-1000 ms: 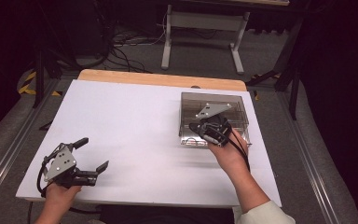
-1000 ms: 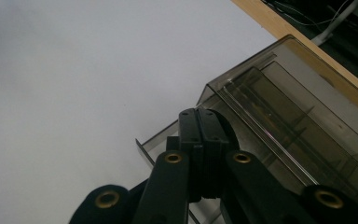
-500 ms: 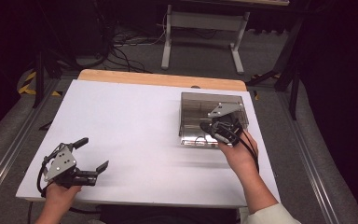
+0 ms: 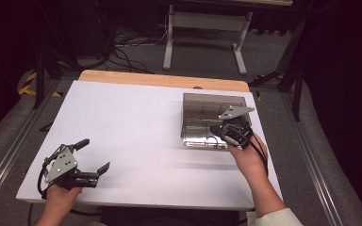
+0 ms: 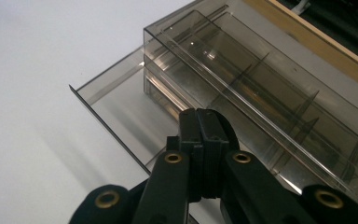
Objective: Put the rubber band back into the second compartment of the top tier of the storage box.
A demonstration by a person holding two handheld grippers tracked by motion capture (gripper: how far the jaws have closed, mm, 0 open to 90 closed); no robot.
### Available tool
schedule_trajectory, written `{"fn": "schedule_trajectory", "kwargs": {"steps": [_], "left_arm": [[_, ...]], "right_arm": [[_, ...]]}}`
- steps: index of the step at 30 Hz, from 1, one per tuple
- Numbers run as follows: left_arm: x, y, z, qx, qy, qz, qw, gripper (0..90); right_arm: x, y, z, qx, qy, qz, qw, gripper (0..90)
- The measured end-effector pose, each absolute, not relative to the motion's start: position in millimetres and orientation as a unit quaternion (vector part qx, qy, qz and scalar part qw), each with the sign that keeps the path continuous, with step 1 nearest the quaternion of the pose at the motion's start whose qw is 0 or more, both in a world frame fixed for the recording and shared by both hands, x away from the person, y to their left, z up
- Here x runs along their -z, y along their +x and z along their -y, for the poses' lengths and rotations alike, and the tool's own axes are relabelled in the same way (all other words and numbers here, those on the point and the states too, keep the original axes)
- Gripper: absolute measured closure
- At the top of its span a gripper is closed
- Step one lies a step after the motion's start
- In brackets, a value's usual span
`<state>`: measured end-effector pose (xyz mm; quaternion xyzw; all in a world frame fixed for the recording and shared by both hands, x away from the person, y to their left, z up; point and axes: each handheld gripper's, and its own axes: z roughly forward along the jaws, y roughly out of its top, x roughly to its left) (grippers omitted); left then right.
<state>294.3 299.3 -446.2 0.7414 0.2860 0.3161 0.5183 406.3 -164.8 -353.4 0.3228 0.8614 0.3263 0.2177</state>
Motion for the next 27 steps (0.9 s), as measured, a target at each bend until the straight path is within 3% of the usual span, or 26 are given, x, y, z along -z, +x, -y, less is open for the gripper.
{"fn": "schedule_trajectory", "kwargs": {"steps": [27], "left_arm": [[447.5,295.0,-298.1,-0.311,0.741,-0.289,0.52,1.6]], "right_arm": [[366.6,412.3,173.3,-0.307,0.341,-0.864,0.209,90.0]]}}
